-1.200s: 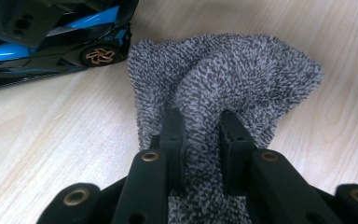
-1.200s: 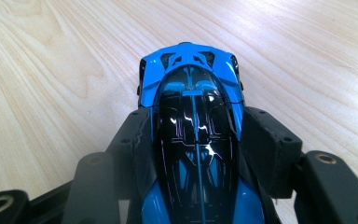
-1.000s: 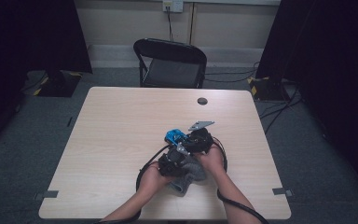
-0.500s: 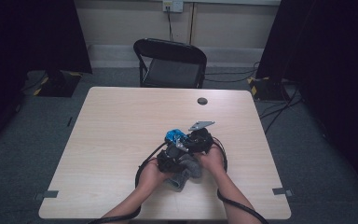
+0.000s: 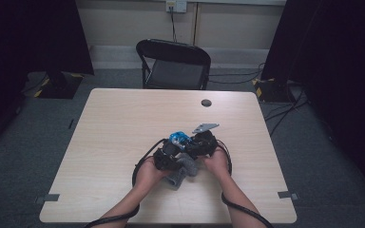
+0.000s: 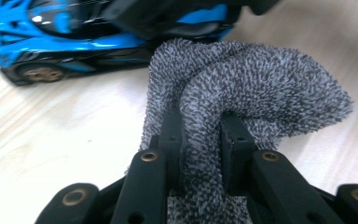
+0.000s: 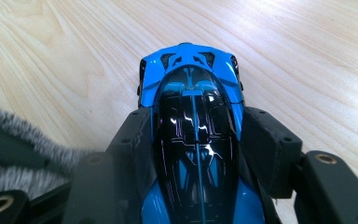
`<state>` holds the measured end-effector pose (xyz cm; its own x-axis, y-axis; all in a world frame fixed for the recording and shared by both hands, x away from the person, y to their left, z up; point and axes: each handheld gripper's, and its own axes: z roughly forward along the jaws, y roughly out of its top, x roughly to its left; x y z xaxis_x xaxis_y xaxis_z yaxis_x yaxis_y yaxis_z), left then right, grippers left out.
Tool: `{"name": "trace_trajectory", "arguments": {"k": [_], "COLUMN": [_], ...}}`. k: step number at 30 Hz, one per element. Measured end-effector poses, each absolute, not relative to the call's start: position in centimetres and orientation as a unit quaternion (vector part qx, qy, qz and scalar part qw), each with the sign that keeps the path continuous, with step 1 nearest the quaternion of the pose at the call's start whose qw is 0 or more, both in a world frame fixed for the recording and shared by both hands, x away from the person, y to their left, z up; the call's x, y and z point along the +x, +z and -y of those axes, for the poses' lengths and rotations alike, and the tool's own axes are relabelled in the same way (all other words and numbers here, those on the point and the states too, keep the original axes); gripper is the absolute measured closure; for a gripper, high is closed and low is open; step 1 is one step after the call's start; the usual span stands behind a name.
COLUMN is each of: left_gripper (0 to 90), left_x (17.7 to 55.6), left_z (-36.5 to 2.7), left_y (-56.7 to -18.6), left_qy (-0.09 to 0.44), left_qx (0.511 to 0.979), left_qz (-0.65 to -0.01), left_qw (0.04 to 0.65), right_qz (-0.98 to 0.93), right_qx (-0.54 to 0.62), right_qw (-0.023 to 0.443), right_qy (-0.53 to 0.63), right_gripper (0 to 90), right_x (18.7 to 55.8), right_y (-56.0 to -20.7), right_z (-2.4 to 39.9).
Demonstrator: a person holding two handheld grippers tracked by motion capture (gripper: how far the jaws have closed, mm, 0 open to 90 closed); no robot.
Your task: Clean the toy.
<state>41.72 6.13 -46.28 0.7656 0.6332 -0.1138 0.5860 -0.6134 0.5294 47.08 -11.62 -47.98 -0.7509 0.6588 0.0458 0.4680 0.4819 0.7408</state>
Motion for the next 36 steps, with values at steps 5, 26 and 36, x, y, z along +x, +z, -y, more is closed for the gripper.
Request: {"name": "trace_trajectory", "arguments": {"k": [5, 26, 36], "left_gripper": [74.0, 73.5, 73.2], "left_x": [42.4, 44.7, 45.3], "left_z": [-7.2, -9.9, -10.5], "left_y": [-46.3, -46.4, -46.3], "left_qy": [0.043, 0.061, 0.065], "left_qx": [0.893, 0.877, 0.877], "left_qz": [-0.353, -0.39, -0.392], "left_qw": [0.277, 0.273, 0.27], "right_qz": [-0.851, -0.851, -0.852], "right_qx": [0.332, 0.331, 0.331], "right_qw": [0.123, 0.123, 0.123], "right_qy": [0.388, 0.389, 0.387], "right_gripper": [44.2, 44.2, 44.2], "right_x": [47.1, 47.1, 47.1], "right_y": [-48.0, -48.0, -48.0], "right_z": [11.6, 11.7, 11.6]}}
